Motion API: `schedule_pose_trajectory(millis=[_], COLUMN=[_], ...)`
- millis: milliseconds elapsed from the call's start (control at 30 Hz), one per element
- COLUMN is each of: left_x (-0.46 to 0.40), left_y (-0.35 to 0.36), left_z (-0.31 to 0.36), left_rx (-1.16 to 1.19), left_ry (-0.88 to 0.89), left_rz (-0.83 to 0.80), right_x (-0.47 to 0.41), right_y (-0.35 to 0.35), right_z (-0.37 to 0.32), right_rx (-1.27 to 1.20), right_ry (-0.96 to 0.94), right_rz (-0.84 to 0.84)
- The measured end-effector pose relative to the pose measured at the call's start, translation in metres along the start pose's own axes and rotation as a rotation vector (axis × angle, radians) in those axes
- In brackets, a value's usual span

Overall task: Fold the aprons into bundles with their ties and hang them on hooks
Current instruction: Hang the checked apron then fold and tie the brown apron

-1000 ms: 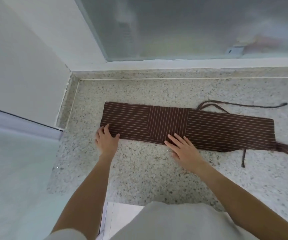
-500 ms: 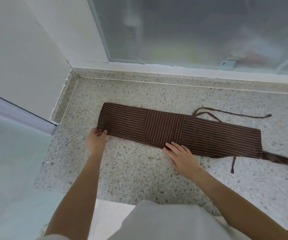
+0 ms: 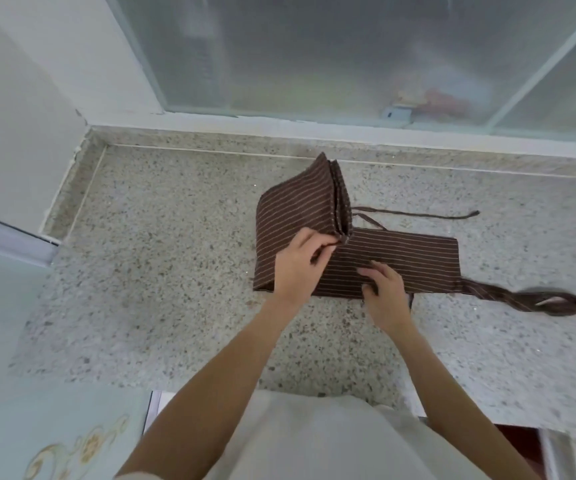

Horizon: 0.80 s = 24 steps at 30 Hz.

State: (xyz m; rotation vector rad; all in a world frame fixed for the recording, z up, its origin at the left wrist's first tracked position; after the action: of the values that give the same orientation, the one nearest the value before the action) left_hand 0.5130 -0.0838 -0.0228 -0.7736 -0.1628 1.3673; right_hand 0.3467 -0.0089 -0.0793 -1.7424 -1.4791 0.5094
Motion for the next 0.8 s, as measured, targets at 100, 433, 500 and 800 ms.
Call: schedule_pose_trajectory(millis=[100,433,500,800], left_x=[0.023,0.049,0.056,0.069], left_y=[0.061,0.018,0.0,-0.01], left_z=[-0.003,-0.061,-0.084,-0.112], left_rx=[-0.116,-0.458,-0.462,-0.087], left_ry=[0.021,-0.365,-0.594,-0.823], left_rz=[-0.267,-0.31,-0.286,-0.331], right_x=[0.006,-0.029,-0.041,-0.068], right_y=[-0.037,-0.022,-0.014,0.013], right_z=[0.028,0.033,0.025,0.013], right_rx=[-0.114,-0.129,-0.033,0.185], right_ry=[0.123,0.236,0.202,0.198], right_rz=[0.11,-0.091,-0.135,-0.14])
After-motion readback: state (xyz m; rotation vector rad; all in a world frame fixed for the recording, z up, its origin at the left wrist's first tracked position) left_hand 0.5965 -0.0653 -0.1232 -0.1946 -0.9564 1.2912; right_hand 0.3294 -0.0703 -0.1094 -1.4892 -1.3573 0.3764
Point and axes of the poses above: each hand's wrist, its own x-axis away from the middle knuckle, its own y-axis out of the palm, z = x × y, the point moved 3 cm from there along -x, towards the middle knuckle, and after that the axes turned 4 degrees about -y, right-handed, at the moved point
